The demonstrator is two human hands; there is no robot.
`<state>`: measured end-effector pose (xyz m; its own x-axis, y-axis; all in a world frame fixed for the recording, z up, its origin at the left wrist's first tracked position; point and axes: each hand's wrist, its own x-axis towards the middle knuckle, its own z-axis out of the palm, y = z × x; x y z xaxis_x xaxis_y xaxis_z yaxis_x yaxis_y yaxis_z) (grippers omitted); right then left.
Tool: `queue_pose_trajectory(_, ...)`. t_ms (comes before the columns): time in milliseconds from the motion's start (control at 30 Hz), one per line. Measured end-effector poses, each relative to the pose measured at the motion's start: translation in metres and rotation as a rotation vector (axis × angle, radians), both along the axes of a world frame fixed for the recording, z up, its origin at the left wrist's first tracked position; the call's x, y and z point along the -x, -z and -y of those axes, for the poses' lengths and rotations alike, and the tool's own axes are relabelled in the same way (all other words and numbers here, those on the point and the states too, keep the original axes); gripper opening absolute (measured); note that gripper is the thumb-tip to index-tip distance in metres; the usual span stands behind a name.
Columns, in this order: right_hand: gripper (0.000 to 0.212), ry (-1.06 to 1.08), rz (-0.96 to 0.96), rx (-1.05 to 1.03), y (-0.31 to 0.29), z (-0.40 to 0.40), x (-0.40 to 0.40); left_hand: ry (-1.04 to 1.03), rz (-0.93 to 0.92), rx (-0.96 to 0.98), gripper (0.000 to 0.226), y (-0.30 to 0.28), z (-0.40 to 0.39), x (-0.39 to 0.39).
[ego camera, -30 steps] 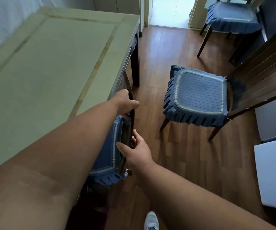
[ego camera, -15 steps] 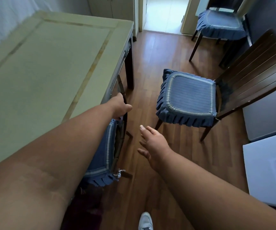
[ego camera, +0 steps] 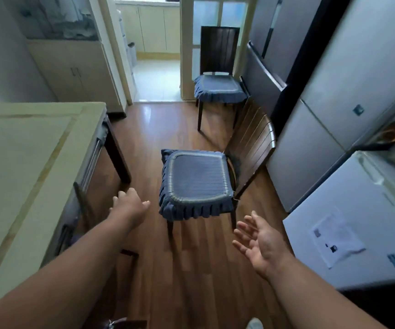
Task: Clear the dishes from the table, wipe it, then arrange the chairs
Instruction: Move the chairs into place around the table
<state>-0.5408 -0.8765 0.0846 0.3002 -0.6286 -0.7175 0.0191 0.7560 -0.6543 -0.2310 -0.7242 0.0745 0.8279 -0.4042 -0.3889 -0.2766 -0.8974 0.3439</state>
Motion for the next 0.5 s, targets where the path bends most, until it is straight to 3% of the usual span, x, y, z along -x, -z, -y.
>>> queue_pose_trajectory(233,0.033,0.09,0.06,0.026,-0.02,0.143,0.042,-0.091,-0.197,0.392,0.074,-0.027,0.14,0.08)
queue_pose_trajectory(500,0.027,0.033,0.103,0.082,-0.044,0.31,0.052,-0.16,-0.167,0.535,0.074,-0.051,0.273,0.118)
